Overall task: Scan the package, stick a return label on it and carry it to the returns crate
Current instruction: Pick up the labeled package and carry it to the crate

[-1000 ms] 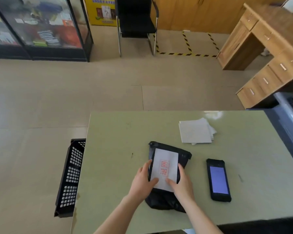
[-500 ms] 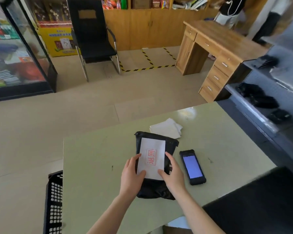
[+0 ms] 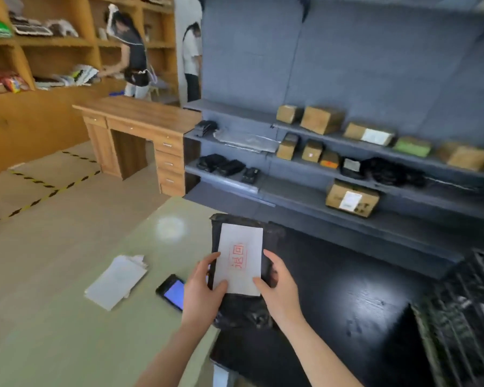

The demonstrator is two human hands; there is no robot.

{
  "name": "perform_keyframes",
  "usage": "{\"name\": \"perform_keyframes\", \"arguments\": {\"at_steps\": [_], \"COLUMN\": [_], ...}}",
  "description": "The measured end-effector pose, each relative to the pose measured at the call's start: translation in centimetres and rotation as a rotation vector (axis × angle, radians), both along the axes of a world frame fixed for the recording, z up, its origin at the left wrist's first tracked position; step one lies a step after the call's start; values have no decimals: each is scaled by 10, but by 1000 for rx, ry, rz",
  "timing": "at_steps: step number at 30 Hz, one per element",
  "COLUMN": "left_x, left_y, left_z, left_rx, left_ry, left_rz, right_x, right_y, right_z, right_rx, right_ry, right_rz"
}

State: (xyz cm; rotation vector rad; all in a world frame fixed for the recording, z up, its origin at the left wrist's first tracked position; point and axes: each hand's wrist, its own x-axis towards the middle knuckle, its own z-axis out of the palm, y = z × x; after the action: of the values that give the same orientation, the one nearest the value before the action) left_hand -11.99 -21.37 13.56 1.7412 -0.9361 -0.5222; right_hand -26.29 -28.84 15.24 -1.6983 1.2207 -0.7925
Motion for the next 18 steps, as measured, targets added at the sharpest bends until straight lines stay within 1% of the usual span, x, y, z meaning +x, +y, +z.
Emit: {"name": "perform_keyframes", "arguments": {"at_steps": [9, 14, 18], "left_x": [-180, -298, -400], "left_y": [-97, -143, -172], "left_z": [57, 83, 100], "left_rx": [-110, -219, -246], "left_ry": [-40, -42, -37], "left_rz": [-361, -550, -698], "right_x": [-198, -319, -419], "right_y": [-45, -67, -74], "right_z": [50, 76, 97], "right_rx": [-121, -219, -230], "right_ry": [-86, -66, -41], "right_rz": [-352, -538, -687]}}
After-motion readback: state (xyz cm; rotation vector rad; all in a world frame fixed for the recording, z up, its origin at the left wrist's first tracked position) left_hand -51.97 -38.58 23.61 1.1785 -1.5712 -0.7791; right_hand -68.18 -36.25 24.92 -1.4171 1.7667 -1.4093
